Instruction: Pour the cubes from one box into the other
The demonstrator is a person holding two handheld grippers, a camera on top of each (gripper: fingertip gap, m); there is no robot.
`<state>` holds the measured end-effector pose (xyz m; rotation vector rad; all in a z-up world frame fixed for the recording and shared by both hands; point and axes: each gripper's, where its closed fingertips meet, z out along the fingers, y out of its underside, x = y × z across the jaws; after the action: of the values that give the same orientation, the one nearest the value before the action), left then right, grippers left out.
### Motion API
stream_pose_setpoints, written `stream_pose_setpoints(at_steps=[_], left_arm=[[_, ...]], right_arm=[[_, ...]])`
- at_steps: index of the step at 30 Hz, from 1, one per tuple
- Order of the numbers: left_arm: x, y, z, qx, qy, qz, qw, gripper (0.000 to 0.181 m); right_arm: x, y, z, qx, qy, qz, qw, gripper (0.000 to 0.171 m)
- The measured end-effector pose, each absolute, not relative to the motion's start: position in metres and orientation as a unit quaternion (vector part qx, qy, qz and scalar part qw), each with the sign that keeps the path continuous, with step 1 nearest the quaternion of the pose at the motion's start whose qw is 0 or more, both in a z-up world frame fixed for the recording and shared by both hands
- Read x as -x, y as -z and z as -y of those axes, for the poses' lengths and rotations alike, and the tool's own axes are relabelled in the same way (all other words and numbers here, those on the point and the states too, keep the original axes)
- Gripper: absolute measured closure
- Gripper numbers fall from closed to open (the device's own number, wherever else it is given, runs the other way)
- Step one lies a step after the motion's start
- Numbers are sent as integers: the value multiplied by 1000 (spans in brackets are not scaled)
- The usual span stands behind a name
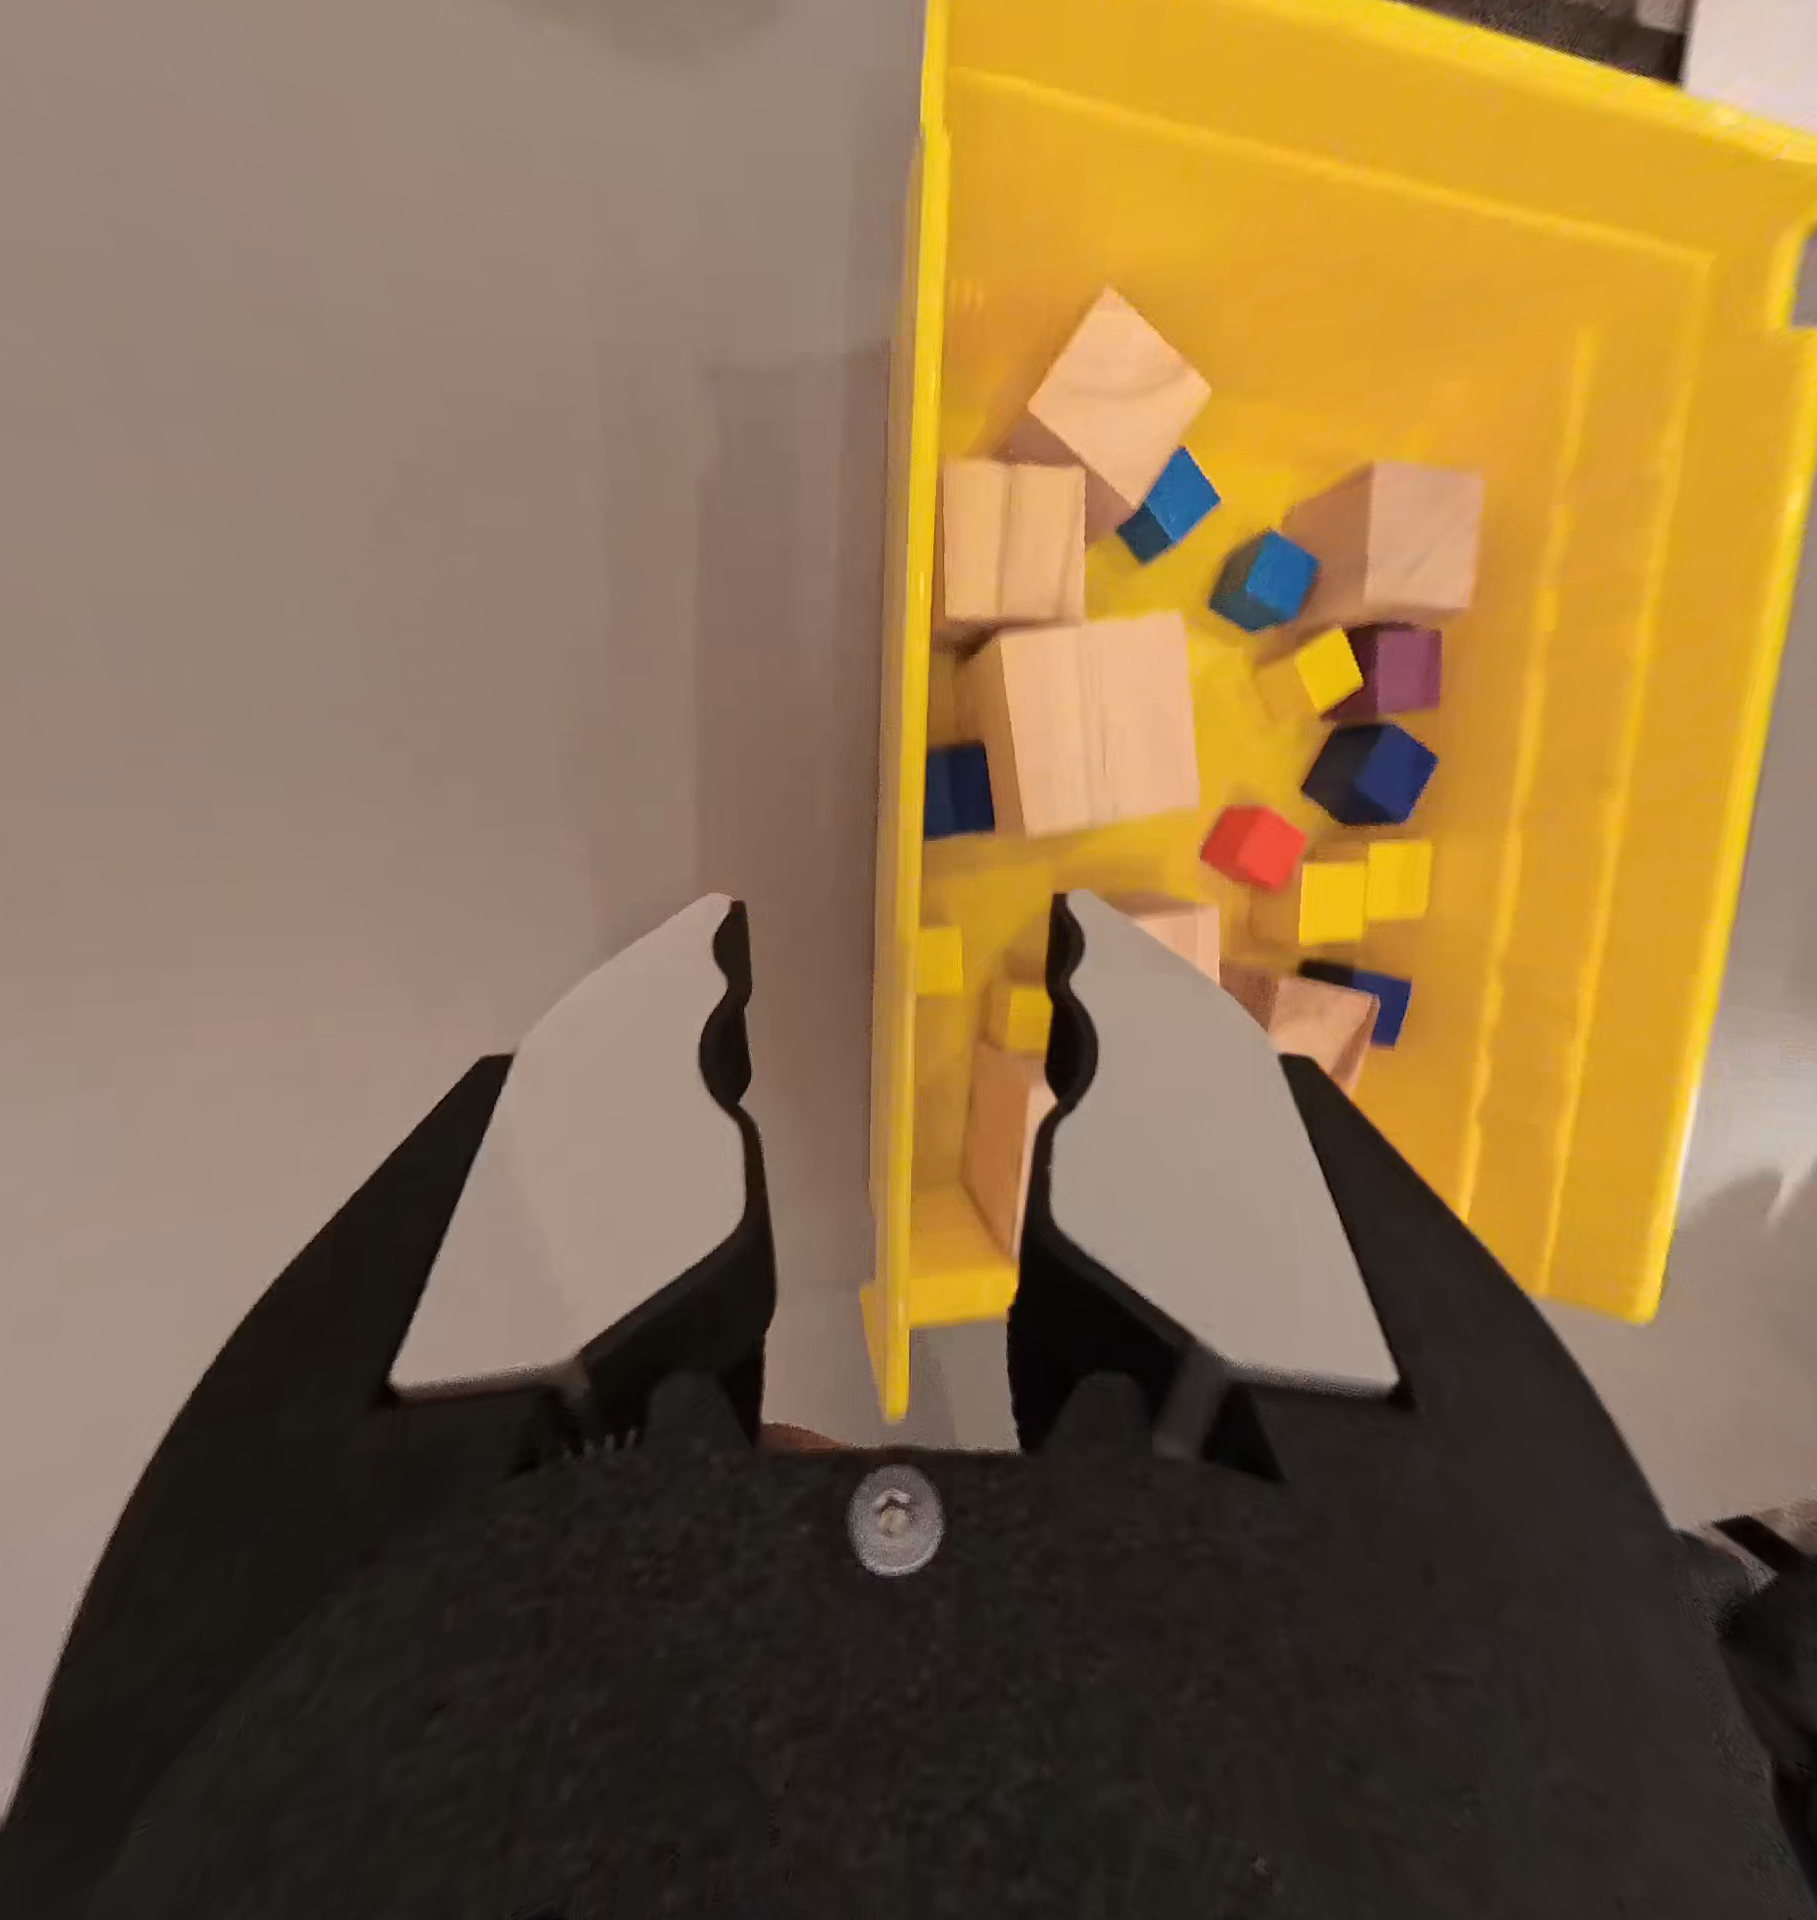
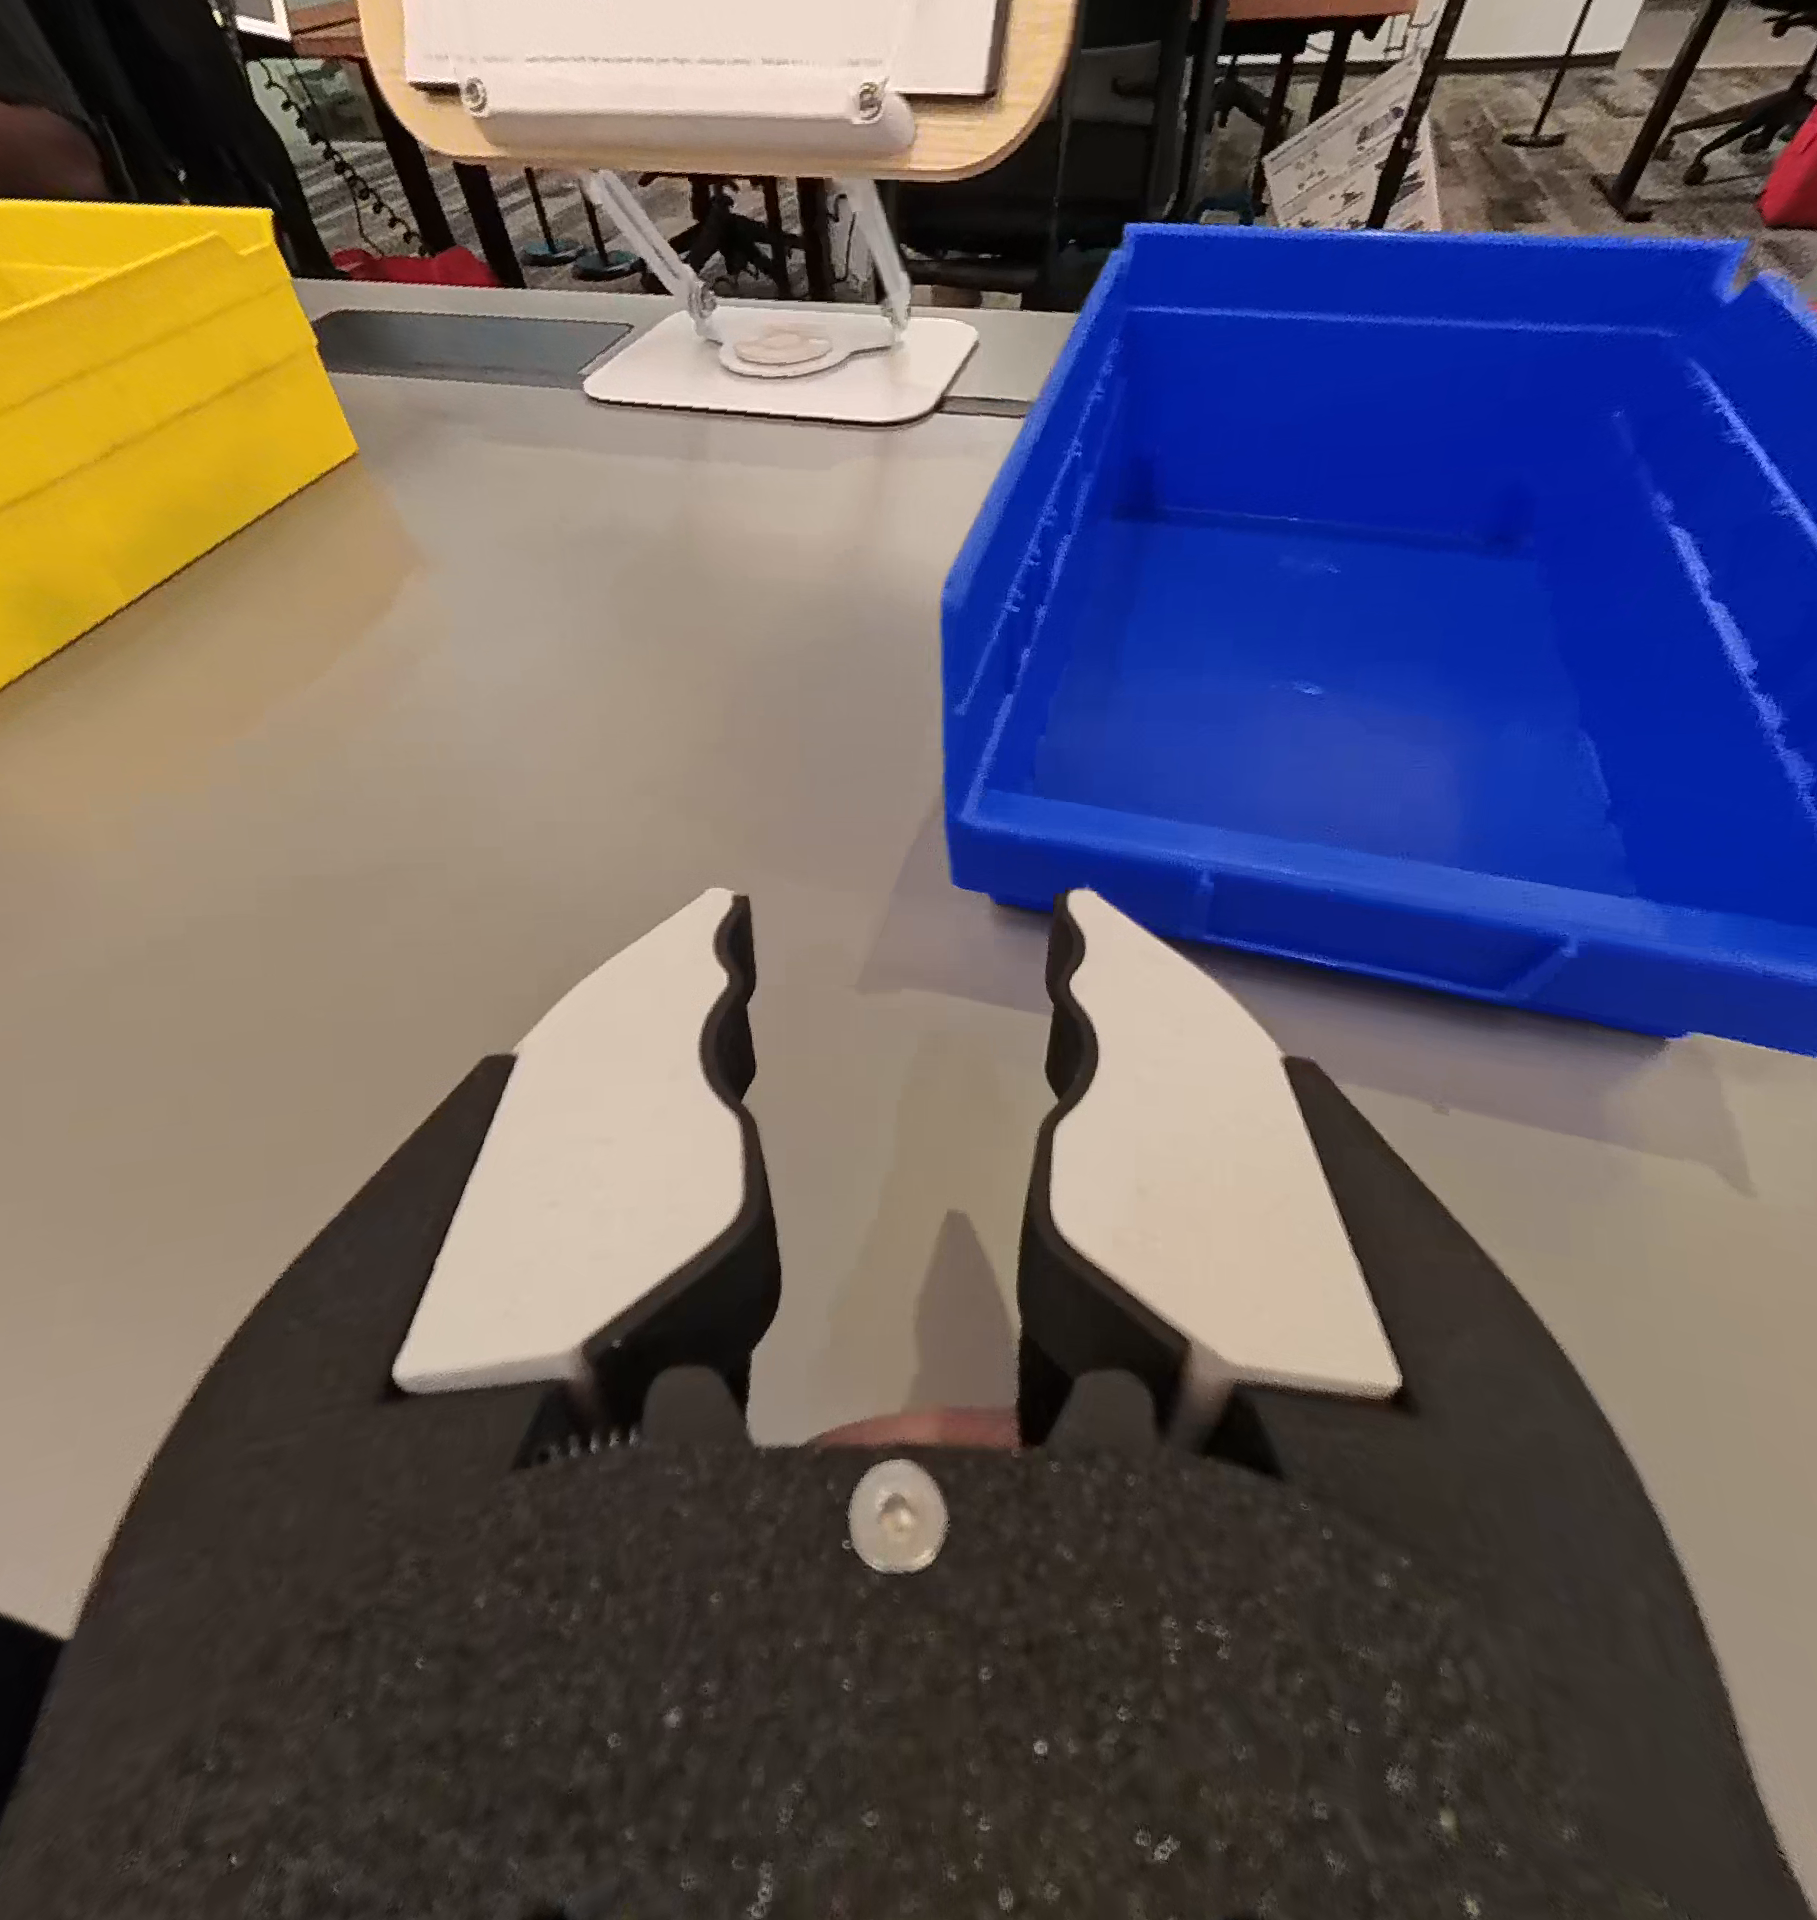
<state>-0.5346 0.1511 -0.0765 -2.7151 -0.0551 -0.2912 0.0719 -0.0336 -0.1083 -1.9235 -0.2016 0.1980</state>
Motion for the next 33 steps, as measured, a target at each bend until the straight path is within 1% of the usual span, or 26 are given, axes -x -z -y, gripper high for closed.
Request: stream_pose_setpoints(at_steps=[2,5,9,10,11,12,13,14,16,17,19,22,24,26,29,31,33], left_arm=[[530,91,-175,979,105,18,176,131],[537,111,-205,985,81,32,149,131],[537,132,-222,993,84,20,86,134],[534,135,-224,993,92,16,72,138],[532,139,-224,994,92,11,56,143],[528,142,-223,994,95,0,44,152],[523,145,-222,994,99,-12,38,174],[524,147,-222,996,83,-17,38,176],[527,147,-222,997,68,-17,42,176],[528,147,-222,997,64,-16,44,176],[530,147,-219,997,51,-7,49,176],[529,147,-212,999,16,4,50,177],[521,147,-205,999,14,13,51,177],[507,147,-196,998,20,22,47,177],[481,148,-183,999,18,19,44,177],[458,148,-176,999,23,14,45,177],[435,148,-170,999,25,7,44,177]], right_arm=[[-64,111,32,819,-86,96,559,117],[-53,118,29,822,-81,113,552,117],[-48,124,27,826,-70,127,544,117],[-47,123,28,826,-72,126,544,117],[-46,123,29,826,-76,124,545,117],[-45,123,30,825,-79,122,546,117],[-44,122,31,824,-77,122,547,117],[-43,122,31,824,-68,125,548,117],[-36,122,32,825,-50,140,546,118],[-27,121,31,826,-51,149,542,120],[0,114,24,823,-67,174,538,119],[52,90,-1,817,-84,213,529,115],[88,69,-33,816,-99,219,526,115],[132,58,-65,829,-158,225,487,115],[186,61,-109,866,-241,222,377,117],[213,68,-129,894,-270,218,285,117],[234,71,-143,911,-277,207,223,118]])
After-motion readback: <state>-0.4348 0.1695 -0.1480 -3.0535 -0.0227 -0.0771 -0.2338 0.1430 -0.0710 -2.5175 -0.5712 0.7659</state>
